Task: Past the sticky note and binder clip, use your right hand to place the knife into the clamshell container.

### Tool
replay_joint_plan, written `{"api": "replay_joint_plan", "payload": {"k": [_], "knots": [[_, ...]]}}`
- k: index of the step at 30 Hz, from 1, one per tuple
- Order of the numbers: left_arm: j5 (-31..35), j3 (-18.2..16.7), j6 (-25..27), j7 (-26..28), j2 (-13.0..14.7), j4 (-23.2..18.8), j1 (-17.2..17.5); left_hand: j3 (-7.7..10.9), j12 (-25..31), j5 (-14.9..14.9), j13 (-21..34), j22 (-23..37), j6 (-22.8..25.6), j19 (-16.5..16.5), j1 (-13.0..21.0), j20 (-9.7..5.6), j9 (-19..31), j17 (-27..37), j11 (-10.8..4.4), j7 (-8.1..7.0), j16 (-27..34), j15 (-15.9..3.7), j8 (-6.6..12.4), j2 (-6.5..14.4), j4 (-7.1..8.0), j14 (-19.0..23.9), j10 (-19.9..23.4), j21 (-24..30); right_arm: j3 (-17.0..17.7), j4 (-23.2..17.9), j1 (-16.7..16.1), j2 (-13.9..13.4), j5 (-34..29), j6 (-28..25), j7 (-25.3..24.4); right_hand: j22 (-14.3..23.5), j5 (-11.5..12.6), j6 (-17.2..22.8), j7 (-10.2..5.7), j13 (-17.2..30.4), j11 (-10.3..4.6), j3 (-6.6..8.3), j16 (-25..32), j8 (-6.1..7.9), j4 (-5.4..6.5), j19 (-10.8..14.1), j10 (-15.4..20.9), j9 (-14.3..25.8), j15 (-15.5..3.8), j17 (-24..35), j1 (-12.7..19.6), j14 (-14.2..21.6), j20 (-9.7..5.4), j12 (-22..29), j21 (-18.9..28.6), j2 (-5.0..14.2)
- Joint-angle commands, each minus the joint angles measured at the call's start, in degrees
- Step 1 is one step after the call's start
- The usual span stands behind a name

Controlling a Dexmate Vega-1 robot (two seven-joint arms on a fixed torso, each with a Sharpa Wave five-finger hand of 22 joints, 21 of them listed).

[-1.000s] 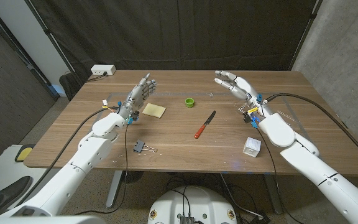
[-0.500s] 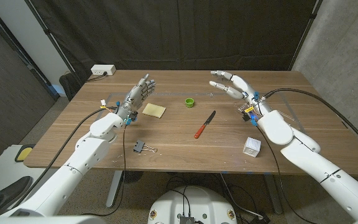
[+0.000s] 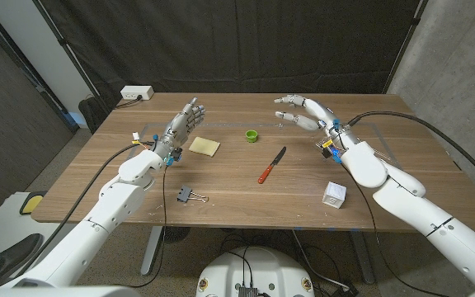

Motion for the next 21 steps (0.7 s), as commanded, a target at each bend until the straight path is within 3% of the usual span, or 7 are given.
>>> {"api": "replay_joint_plan", "payload": {"k": [1,5,8,11,21], "knots": [[0.26,0.04,0.54,0.53,0.09,-0.59,0.22,-0.14,-0.16,-0.06,0.06,0.29,0.76,-0.25,0.5,0.49,0.21,0.18,-0.19,0.09,-0.09,0.06,-0.13,0.08,-0.07,0.54,0.15,-0.16,-2.07,0.02,1.65,-1.45,-4.81,-1.95,-1.01,0.27,0.04,-0.86,-0.6,0.02,-1.41,1.26,0.24,-0.76,-0.33,0.32,1.02,0.04,-2.76,0.07,3.2,1.14,-0.16,0.02,-0.61,-0.01],[0.55,-0.11,0.36,0.83,0.28,-1.28,0.61,-0.16,-0.2,-0.11,0.07,0.3,0.77,-0.27,0.57,0.57,0.21,0.18,-0.28,0.06,-0.13,0.05,-0.22,0.17,-0.08,0.61,0.27,-0.25,-2.83,0.46,2.26,-1.4,-5.41,-1.99,-1.01,0.32,-0.13,-1.0,-0.03,0.04,-3.25,1.78,0.51,-1.15,-0.12,0.86,2.36,0.08,-2.15,0.15,5.02,2.38,-0.38,0.32,-0.94,-0.4],[0.59,-0.31,0.23,0.92,0.44,-1.74,0.98,-0.17,-0.21,-0.14,0.07,0.3,0.78,-0.24,0.61,0.53,0.21,0.18,-0.23,0.05,-0.16,0.03,-0.28,0.22,-0.08,0.64,0.4,-0.28,-3.3,0.65,2.81,-1.61,-5.44,-1.95,-0.34,0.34,-0.18,-1.29,0.21,0.05,-3.69,1.93,0.56,-1.34,0.01,1.39,2.77,0.1,-1.96,0.21,5.45,2.73,-0.38,0.39,-0.91,-0.49],[0.6,-0.51,-0.02,0.92,0.53,-1.96,1.31,-0.18,-0.33,-0.17,0.07,0.3,0.89,-0.21,0.66,0.53,0.22,0.18,-0.26,0.04,-0.2,0.06,-0.3,0.28,-0.08,0.66,0.28,-0.33,-3.63,0.51,3.17,-1.92,-5.44,-2.08,0.42,0.35,-0.25,-1.7,0.46,0.05,-3.87,2.02,0.63,-1.56,0.16,1.66,3.13,0.12,-1.97,0.26,5.75,3.11,-1.26,0.43,-0.98,-0.62],[-0.06,-0.3,0.1,0.03,0.18,-0.13,0.86,-0.23,-0.48,-0.28,0.08,0.32,0.94,-0.31,0.78,0.48,0.22,0.19,-0.26,-0.02,-0.35,-0.02,-0.47,0.43,-0.08,0.62,0.38,-0.51,-4.75,-0.5,4.28,-2.44,-6.84,-4.28,2.45,0.41,-0.29,-1.04,0.61,0.1,-3.83,2.37,0.9,-1.39,0.41,1.75,4.28,0.13,-2.27,0.42,6.43,4.28,-1.64,0.7,-1.3,-0.54]]}}
